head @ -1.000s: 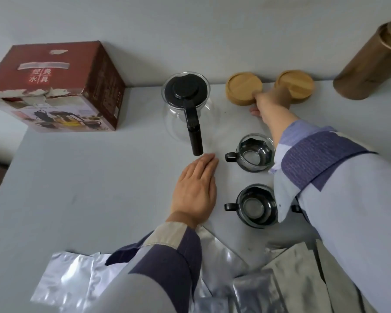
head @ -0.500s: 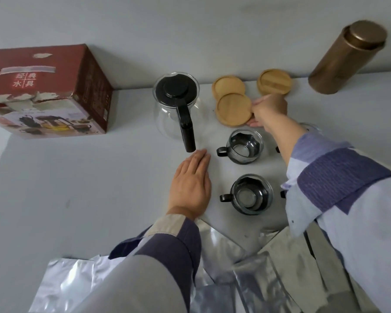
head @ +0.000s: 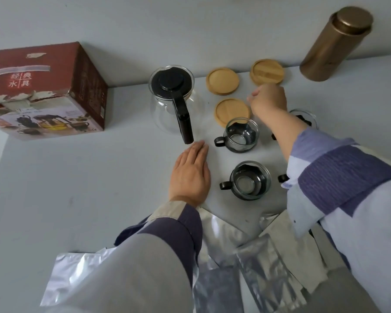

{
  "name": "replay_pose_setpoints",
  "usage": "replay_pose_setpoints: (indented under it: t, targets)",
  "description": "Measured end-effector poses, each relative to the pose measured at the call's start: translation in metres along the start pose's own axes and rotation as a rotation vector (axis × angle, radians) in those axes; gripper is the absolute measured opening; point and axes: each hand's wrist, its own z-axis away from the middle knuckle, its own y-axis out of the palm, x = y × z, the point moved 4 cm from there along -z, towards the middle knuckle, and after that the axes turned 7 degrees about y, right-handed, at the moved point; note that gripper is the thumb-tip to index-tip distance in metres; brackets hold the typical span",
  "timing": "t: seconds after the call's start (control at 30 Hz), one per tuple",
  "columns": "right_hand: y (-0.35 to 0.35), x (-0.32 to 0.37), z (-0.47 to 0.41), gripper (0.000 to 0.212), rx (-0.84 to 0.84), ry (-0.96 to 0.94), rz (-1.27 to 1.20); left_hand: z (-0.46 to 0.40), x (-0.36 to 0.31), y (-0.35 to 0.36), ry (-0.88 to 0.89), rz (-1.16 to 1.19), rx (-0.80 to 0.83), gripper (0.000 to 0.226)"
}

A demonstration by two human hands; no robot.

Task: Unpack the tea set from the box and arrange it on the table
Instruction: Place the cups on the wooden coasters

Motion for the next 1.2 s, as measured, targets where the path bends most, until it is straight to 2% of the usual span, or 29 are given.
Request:
replay_pose_setpoints:
  t: [0.23, 0.3, 0.4, 0.5, 0.63, 0.73, 0.9, 1.2]
  targets:
    - [-0.041, -0.016, 0.089, 0.035, 0.099, -0.133, -0.156, 0.000, -0.002, -0.003, -0.012, 0.008, 0.013, 0.046]
    - [-0.038, -0.032, 0.118, 0.046, 0.161, -0.153, -0.213, 0.000, -0.002, -0.002, -0.010, 0.011, 0.025, 0.048]
    - [-0.027, -0.059, 0.157, 0.076, 0.226, -0.170, -0.349, 0.000, -0.001, -0.001, -0.009, 0.010, 0.022, 0.046]
    - [-0.011, -0.078, 0.186, 0.098, 0.183, -0.214, -0.339, 0.000, -0.001, -0.001, -0.022, 0.024, 0.024, 0.045]
    - [0.011, -0.098, 0.199, 0.109, 0.115, -0.198, -0.365, 0.001, -0.002, -0.002, -0.013, 0.024, 0.025, 0.045]
    - [0.022, -0.109, 0.198, 0.109, 0.074, -0.166, -0.373, 0.001, -0.001, -0.001, -0.015, 0.022, 0.029, 0.044]
    - [0.028, -0.115, 0.197, 0.091, -0.007, -0.127, -0.390, 0.001, -0.001, 0.000, -0.008, 0.024, 0.029, 0.043]
    - [-0.012, -0.083, 0.183, 0.081, 0.059, -0.195, -0.431, 0.001, -0.002, -0.002, -0.017, 0.017, 0.022, 0.043]
